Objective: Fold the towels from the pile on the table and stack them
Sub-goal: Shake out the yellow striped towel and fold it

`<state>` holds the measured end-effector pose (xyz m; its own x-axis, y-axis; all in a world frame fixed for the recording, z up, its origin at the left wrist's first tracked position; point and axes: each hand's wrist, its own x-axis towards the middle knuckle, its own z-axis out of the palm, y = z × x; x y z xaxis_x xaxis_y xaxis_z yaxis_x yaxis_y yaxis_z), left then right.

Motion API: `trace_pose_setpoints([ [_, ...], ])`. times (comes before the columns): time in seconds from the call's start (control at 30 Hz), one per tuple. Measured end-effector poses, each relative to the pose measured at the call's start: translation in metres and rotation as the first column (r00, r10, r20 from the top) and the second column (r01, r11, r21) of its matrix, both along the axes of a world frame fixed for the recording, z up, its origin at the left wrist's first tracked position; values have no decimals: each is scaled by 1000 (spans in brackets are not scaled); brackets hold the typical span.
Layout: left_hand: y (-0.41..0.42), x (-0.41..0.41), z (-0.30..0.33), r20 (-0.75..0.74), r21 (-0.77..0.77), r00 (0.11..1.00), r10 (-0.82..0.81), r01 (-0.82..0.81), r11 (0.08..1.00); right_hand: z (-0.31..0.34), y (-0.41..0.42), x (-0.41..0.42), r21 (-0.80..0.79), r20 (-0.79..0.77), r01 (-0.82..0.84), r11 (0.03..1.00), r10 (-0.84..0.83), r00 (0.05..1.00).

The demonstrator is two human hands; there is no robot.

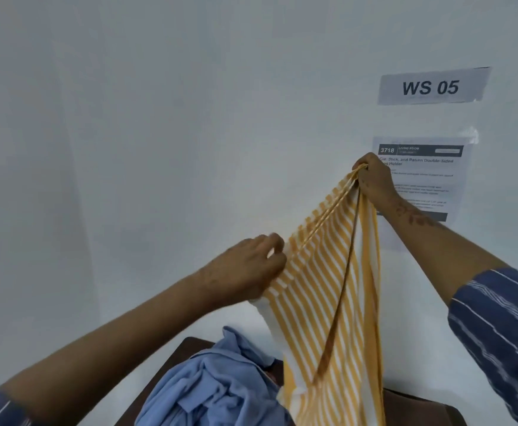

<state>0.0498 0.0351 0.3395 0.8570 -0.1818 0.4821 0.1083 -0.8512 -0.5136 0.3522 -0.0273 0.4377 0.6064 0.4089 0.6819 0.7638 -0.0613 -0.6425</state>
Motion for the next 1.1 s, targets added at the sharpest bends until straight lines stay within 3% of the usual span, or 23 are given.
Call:
trace_pose_setpoints([
  [0.17,-28,2,-1,-132,-42,926,-353,351,935,-9,8,-6,-33,-24,3,999,-4,1000],
  [0.3,-45,13,-2,-189,-363,838,-512,425,829,-20,14,-18,-75,-28,-39,996,37,999],
  [0.43,-35,15,-8,-390,-427,876,-283,100,899,-22,11,-17,-49,-67,-23,999,20,998],
  [0.47,-32,14,-7,-468,-468,853,-230,-18,883,-22,9,-15,-47,-75,-12,999,9,997],
  [0.57,-22,11,-5,-593,-636,788,-165,-332,697,-24,4,-10,-44,-122,11,999,-16,992],
  [0.63,-13,14,-6,-613,-527,790,7,-417,741,-25,2,-11,-41,-144,13,999,-19,989],
  [0.7,-6,16,-7,-557,-371,808,189,-446,815,-25,1,-11,-37,-156,11,999,-17,988],
  [0.73,1,16,-6,-526,-355,813,252,-479,803,-25,-2,-9,-26,-166,8,1000,-12,986],
  [0.87,55,-1,12,-330,-516,848,414,-529,674,-19,-15,2,34,-263,-23,999,31,964],
  [1.0,102,-16,38,22,-838,907,420,-212,502,-16,-19,-21,60,-268,-327,943,331,905],
  [1.07,106,-17,51,141,-897,911,387,-47,439,-16,-21,-29,64,-262,-453,889,453,852],
  [1.1,110,-16,56,164,-889,901,401,-41,456,-16,-23,-32,80,-313,-494,866,492,812],
])
